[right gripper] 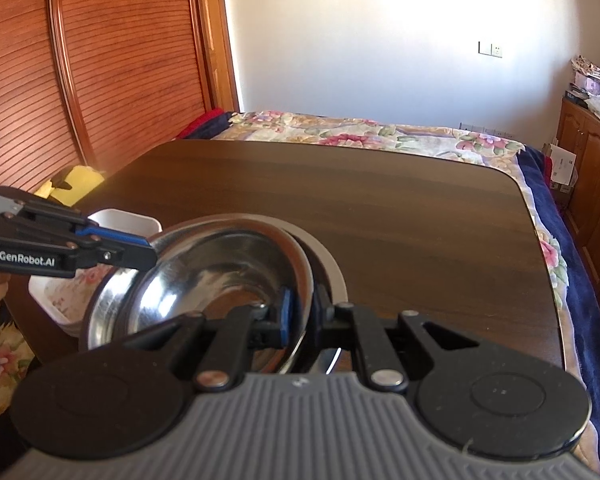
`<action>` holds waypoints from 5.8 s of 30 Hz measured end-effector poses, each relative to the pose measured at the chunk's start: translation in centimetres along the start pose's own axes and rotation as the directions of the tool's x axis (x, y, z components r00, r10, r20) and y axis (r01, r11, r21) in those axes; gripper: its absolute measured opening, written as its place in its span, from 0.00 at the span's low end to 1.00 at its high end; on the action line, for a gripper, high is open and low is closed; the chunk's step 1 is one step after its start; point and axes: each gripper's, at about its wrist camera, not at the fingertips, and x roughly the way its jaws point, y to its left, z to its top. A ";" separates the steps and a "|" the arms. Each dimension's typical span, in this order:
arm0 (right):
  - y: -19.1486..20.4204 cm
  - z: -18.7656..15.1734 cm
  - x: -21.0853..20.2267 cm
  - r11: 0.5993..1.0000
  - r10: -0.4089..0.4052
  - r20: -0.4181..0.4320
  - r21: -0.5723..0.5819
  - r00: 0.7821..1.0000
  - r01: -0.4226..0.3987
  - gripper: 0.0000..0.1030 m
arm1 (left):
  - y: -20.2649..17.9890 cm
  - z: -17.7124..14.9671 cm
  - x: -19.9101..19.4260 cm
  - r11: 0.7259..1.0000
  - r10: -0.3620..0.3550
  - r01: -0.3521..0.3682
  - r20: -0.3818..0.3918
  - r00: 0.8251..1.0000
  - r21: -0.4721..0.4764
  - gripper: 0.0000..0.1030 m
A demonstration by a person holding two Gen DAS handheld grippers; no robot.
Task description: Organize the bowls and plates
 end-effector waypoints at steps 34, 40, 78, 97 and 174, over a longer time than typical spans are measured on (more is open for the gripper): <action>0.9 -1.6 -0.8 0.996 -0.075 0.206 -0.030 0.976 0.083 0.48 | 0.8 -2.2 -1.1 0.995 0.089 -0.081 0.137 0.987 -0.059 0.56; 0.3 -3.0 -0.2 0.995 -0.099 0.228 0.008 0.969 0.100 0.54 | 0.1 -3.4 -1.1 0.993 0.115 -0.108 0.169 0.979 -0.050 0.69; -0.9 -5.0 -0.4 0.982 -0.045 0.286 0.186 0.957 -0.010 0.29 | -1.2 -4.6 -0.9 0.993 0.094 -0.081 0.165 0.982 -0.083 0.30; 0.7 -2.8 -0.7 0.990 -0.019 0.308 0.141 0.951 -0.025 0.29 | 0.4 -3.5 -4.6 0.993 0.102 -0.084 0.238 0.966 -0.086 0.30; 9.5 -0.8 3.9 0.990 0.136 0.202 0.000 0.970 -0.139 0.30 | 7.7 -7.3 -7.4 0.954 0.286 -0.257 0.198 0.938 -0.156 0.34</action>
